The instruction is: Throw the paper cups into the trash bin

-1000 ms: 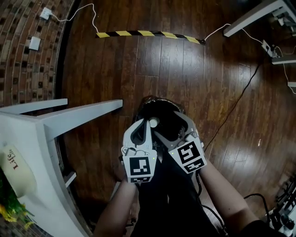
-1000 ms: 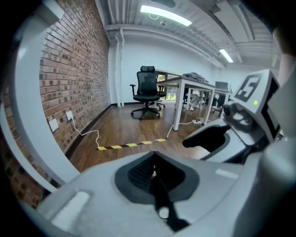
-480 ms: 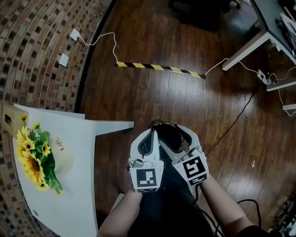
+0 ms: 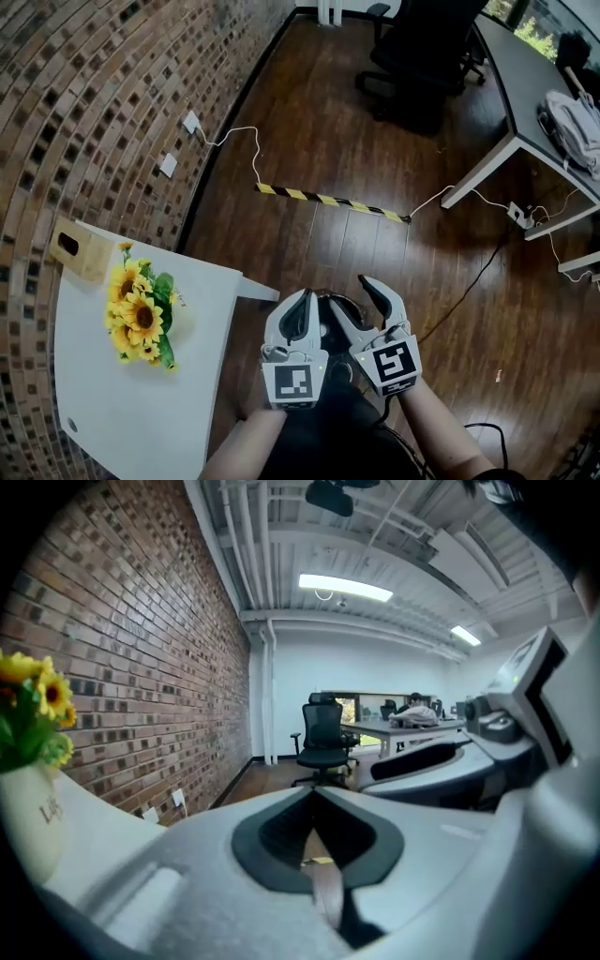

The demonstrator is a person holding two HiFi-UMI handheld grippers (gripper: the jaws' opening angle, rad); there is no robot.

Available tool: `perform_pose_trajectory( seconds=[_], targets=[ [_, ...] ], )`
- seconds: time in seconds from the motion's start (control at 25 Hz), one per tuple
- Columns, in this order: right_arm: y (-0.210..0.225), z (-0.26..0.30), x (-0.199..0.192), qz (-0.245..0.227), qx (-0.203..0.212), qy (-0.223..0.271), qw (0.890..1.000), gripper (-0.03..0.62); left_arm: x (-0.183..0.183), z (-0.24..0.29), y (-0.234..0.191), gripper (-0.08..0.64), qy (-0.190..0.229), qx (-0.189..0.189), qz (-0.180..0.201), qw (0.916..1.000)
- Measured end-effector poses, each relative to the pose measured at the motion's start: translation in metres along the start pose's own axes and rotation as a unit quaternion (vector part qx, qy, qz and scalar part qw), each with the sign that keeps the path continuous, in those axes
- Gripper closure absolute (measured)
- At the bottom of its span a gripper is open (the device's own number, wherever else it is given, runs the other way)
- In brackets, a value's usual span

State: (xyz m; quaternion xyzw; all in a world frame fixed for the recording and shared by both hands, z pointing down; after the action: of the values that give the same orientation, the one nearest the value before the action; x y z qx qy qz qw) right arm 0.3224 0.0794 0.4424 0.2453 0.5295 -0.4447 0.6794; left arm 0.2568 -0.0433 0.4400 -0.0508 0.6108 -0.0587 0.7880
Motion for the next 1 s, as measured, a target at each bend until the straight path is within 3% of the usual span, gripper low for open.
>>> perform_pose_trajectory(
  seconds=[0.32,0.84,1.0],
  targets=[
    [0.003,-0.03,0.065,-0.047,-0.026,0.043,0.998,0.39,0.054,-0.035,0.005,0.555,0.041,-0.008,0.001,0.9991],
    [-0.009,-0.064,0.135,-0.067,-0.066,0.101,0.99,0.491,0.121,-0.07,0.009,0.555,0.099,-0.029,0.024,0.9944],
    [-0.012,-0.072,0.151,-0.076,-0.101,0.122,0.984,0.542,0.137,-0.079,0.009,0.555,0.116,-0.028,0.02,0.9927]
  ],
)
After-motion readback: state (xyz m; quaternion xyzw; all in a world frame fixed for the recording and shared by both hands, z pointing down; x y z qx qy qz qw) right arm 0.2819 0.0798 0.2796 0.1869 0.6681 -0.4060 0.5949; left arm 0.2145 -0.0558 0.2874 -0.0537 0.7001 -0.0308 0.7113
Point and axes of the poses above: the fingertips, and each gripper's own axes: z forward along the fingers, y to its right, x out of its top, the point moved 9 cm from there along -z, backward along the fingers, and after that the axes turned 10 degrees about -z, right-handed, at the moved point
